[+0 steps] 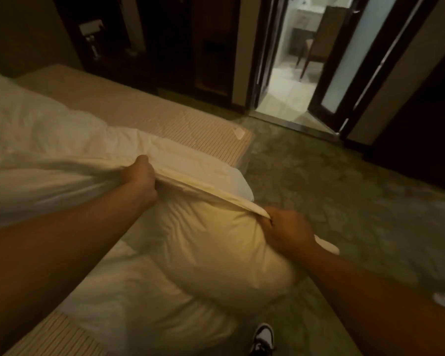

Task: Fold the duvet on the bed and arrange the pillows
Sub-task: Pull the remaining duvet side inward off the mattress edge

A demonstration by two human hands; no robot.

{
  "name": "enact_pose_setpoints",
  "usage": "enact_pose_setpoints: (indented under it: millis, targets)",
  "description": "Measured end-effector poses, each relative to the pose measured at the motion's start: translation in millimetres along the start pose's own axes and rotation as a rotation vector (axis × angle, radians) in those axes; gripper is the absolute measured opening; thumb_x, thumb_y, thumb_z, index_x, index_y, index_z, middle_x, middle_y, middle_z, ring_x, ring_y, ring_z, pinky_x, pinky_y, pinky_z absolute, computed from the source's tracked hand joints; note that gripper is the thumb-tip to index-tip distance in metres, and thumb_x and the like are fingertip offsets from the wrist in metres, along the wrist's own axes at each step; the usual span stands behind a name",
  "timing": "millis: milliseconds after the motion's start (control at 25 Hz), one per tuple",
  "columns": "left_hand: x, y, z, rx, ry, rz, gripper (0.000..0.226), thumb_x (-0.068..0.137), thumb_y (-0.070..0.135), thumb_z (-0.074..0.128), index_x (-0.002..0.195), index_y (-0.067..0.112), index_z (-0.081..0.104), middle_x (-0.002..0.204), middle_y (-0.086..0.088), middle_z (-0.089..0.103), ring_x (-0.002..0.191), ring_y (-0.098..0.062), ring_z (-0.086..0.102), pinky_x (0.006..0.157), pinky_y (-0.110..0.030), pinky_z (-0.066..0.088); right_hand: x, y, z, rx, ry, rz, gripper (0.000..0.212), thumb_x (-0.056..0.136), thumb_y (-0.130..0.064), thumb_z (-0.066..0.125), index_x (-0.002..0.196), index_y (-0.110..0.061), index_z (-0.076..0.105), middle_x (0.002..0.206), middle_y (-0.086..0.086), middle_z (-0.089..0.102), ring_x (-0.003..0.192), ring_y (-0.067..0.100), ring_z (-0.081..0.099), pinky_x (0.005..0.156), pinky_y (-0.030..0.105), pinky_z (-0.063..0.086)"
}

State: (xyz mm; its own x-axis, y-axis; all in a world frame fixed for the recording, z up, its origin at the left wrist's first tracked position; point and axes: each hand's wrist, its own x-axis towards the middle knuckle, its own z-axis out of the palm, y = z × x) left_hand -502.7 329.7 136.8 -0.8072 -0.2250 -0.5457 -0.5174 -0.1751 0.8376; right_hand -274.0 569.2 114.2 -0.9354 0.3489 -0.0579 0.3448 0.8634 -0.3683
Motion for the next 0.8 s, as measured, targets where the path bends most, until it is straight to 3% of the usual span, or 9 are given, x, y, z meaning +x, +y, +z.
enact_pose_setpoints:
  millis: [80,120,200,280,400,560,680,800]
  targets:
    - [8,12,37,0.003,0.053,0.024,0.024,0.08,0.04,0.056,0.088,0.02,0.064,0.109,-0.007,0.068,0.097,-0.026,0.065,0.088,-0.044,0.054,49,25,-12,0.021,-0.032,-0.035,0.035,0.099,-0.047,0.039,0.102,-0.025,0.067,0.09,-0.003,0.07,0.079,0.018,0.064,0.071,0.031,0.051]
    - [12,21,57,0.017,0.068,0.035,0.024,0.081,0.04,0.055,0.088,0.019,0.063,0.107,-0.007,0.067,0.097,-0.027,0.065,0.089,-0.043,0.054,70,35,-20,0.033,-0.043,-0.046,0.035,0.099,-0.046,0.039,0.102,-0.024,0.066,0.089,-0.002,0.07,0.079,0.019,0.064,0.073,0.033,0.053]
    - [17,40,99,0.014,0.112,0.086,0.039,0.078,0.04,0.057,0.105,0.013,0.064,0.097,-0.003,0.063,0.087,-0.025,0.061,0.082,-0.036,0.053,119,54,-36,0.058,-0.048,-0.069,0.035,0.099,-0.046,0.039,0.102,-0.024,0.066,0.087,-0.001,0.07,0.078,0.02,0.065,0.076,0.037,0.055]
    - [26,51,133,-0.004,0.152,0.097,0.051,0.075,0.042,0.059,0.115,0.012,0.063,0.097,-0.005,0.065,0.087,-0.026,0.063,0.081,-0.039,0.053,164,68,-46,0.06,-0.06,-0.089,0.034,0.1,-0.045,0.038,0.101,-0.025,0.065,0.085,-0.001,0.069,0.078,0.021,0.066,0.077,0.038,0.055]
    - [52,60,176,0.043,0.185,0.123,0.054,0.075,0.043,0.059,0.119,0.012,0.062,0.115,-0.013,0.066,0.102,-0.033,0.065,0.089,-0.044,0.054,227,87,-48,0.052,-0.126,-0.084,0.031,0.101,-0.044,0.038,0.101,-0.024,0.063,0.083,-0.002,0.064,0.079,0.02,0.064,0.078,0.035,0.053]
    - [122,54,234,0.049,0.233,0.102,0.061,0.072,0.051,0.062,0.118,0.013,0.063,0.109,-0.007,0.067,0.093,-0.026,0.064,0.088,-0.044,0.055,320,109,-24,0.012,-0.197,-0.068,0.033,0.102,-0.042,0.036,0.109,-0.023,0.062,0.086,-0.004,0.061,0.081,0.017,0.061,0.082,0.033,0.053]
    - [189,34,277,0.114,0.264,0.104,0.061,0.077,0.049,0.062,0.124,0.01,0.061,0.114,-0.007,0.065,0.099,-0.028,0.062,0.088,-0.04,0.053,391,124,7,-0.08,-0.288,-0.035,0.037,0.103,-0.042,0.033,0.114,-0.021,0.061,0.101,0.002,0.066,0.088,0.019,0.06,0.084,0.03,0.048]
    - [259,0,307,0.19,0.274,-0.006,0.064,0.081,0.05,0.063,0.127,0.006,0.059,0.122,-0.008,0.063,0.108,-0.029,0.06,0.096,-0.042,0.05,468,137,54,-0.224,-0.443,0.012,0.04,0.104,-0.042,0.032,0.118,-0.017,0.059,0.115,0.007,0.064,0.098,0.023,0.059,0.086,0.031,0.043]
